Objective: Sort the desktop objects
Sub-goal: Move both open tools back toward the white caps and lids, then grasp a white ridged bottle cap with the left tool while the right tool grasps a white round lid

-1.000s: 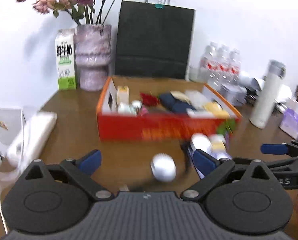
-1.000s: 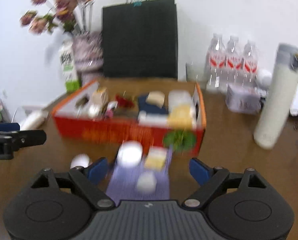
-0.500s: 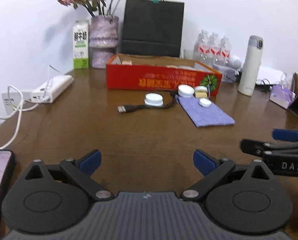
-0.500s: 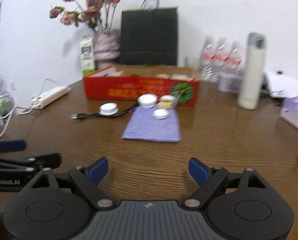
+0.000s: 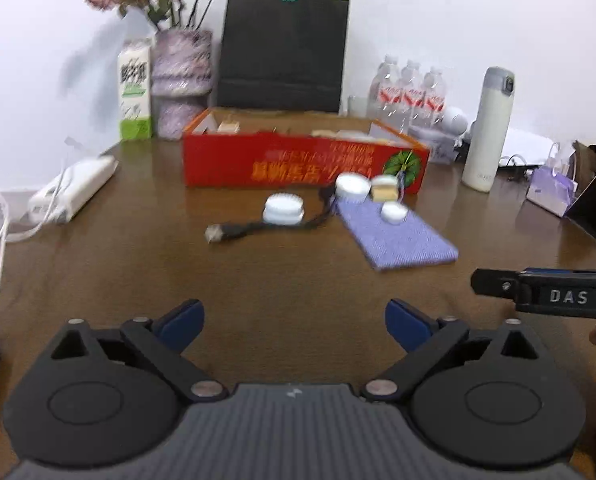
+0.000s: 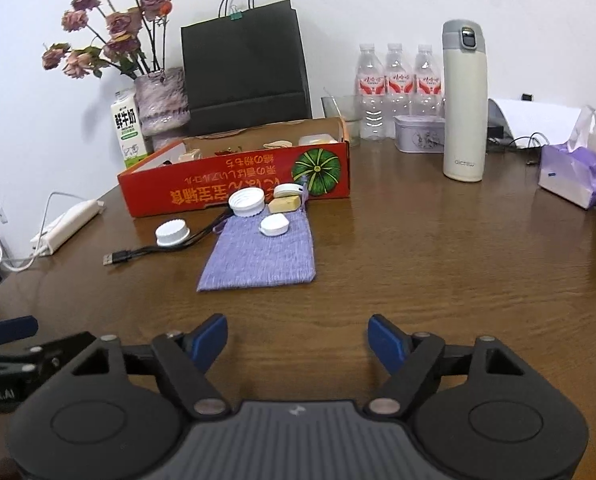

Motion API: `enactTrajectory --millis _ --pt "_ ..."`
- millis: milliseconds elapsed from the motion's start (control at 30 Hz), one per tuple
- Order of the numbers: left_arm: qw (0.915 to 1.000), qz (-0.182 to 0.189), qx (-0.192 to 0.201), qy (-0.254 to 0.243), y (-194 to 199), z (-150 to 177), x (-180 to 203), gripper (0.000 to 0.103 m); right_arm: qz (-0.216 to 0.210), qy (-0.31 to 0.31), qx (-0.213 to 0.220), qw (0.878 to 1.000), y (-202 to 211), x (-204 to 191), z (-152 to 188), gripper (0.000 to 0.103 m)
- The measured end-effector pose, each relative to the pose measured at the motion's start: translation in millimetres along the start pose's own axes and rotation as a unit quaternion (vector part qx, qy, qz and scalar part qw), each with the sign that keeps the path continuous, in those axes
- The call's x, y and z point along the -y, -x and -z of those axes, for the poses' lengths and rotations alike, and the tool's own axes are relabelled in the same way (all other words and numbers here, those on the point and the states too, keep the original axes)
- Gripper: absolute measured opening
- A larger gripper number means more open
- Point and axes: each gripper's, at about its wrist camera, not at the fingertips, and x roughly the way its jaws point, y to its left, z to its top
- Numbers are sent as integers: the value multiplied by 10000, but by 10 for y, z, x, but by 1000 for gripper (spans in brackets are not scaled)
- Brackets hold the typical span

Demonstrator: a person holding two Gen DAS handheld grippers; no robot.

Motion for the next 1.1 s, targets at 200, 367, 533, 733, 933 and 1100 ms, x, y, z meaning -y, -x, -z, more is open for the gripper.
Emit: enactTrajectory --millis 200,367,533,733,933,1100 --pt "9982 402 239 -373 -350 -533 145 80 -245 -321 100 9991 -268 185 -449 58" --pt "9948 654 212 -751 -914 -872 352 79 -583 -358 -20 9977 -653 296 -943 56" --pt "9947 895 -227 -462 -1595 -1050 320 77 -845 -502 -521 9938 -1267 395 -1328 55" --pt "9913 1151 -646 -9 -2012 -1072 184 41 -1029 -1040 -1116 9829 -1856 539 -1429 52" --pt "9913 1218 -405 286 -1831 -1048 96 41 -1475 -1432 -1303 9699 -1975 571 -1362 39" --pt "9909 1229 -48 543 -1374 -1145 -48 41 -1513 -1511 -911 9726 -1677 575 -1407 38"
